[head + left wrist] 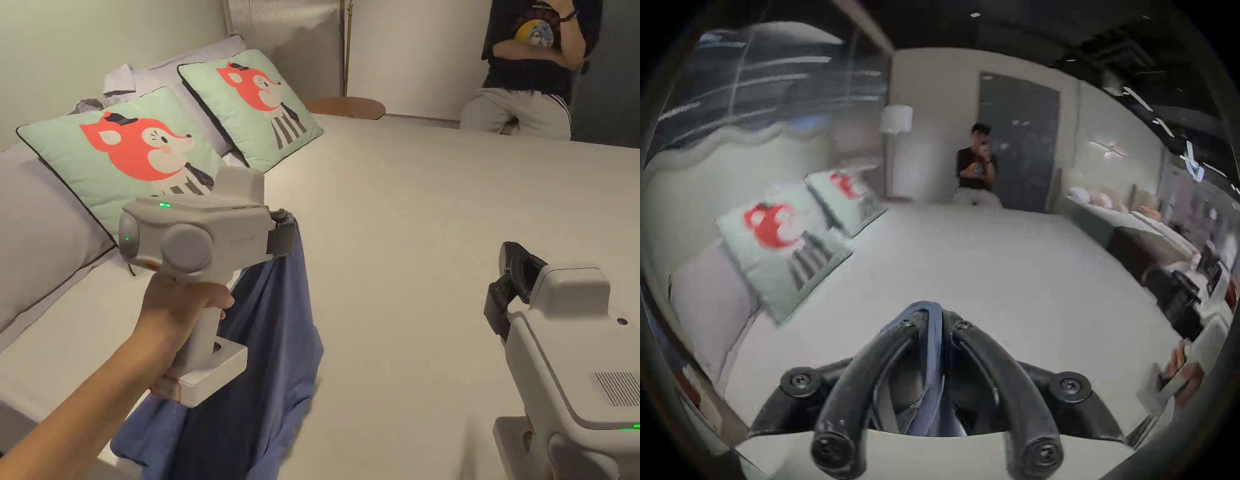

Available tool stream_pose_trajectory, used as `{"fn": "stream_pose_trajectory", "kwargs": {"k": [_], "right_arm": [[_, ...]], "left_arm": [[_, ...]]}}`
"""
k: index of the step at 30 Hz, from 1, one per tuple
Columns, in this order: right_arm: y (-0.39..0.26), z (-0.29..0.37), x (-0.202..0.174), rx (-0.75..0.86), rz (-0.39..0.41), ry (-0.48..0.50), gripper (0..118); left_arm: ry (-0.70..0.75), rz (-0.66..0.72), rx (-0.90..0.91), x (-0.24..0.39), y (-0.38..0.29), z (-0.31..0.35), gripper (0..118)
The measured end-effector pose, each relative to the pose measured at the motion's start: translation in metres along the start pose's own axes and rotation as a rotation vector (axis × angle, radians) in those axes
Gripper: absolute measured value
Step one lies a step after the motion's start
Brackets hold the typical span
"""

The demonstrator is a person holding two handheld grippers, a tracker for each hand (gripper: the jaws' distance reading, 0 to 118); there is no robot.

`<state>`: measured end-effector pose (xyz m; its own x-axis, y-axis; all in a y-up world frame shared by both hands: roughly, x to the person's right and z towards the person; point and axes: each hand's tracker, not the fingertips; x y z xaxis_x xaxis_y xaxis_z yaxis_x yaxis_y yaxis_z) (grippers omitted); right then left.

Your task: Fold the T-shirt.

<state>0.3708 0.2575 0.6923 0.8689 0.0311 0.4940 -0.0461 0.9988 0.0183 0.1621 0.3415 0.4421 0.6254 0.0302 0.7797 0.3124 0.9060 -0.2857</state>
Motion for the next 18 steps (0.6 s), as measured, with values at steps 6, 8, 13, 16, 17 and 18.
{"fn": "stream_pose_trajectory", "kwargs": {"k": [6, 8, 13, 16, 17, 18], "right_arm": [[0.014, 0.034, 0.048, 0.044, 0.033, -0.116, 0], [0.019, 0.046, 0.064, 0.053, 0.046, -0.159, 0], [0.025, 0.076, 0.106, 0.065, 0.075, -0.279, 0], [0.024, 0.09, 0.125, 0.059, 0.073, -0.335, 0], [0.023, 0.093, 0.13, 0.054, 0.07, -0.347, 0], [0.022, 0.097, 0.135, 0.049, 0.064, -0.364, 0]], "left_arm": [[-0.186, -0.097, 0.079, 0.086, 0.046, -0.012, 5], [-0.239, -0.125, 0.09, 0.117, 0.053, -0.018, 5], [-0.401, -0.167, 0.081, 0.187, 0.05, -0.035, 5], [-0.458, -0.195, 0.051, 0.221, 0.034, -0.051, 5], [-0.487, -0.194, 0.027, 0.23, 0.026, -0.057, 5], [-0.507, -0.194, 0.004, 0.238, 0.016, -0.064, 5]]}}
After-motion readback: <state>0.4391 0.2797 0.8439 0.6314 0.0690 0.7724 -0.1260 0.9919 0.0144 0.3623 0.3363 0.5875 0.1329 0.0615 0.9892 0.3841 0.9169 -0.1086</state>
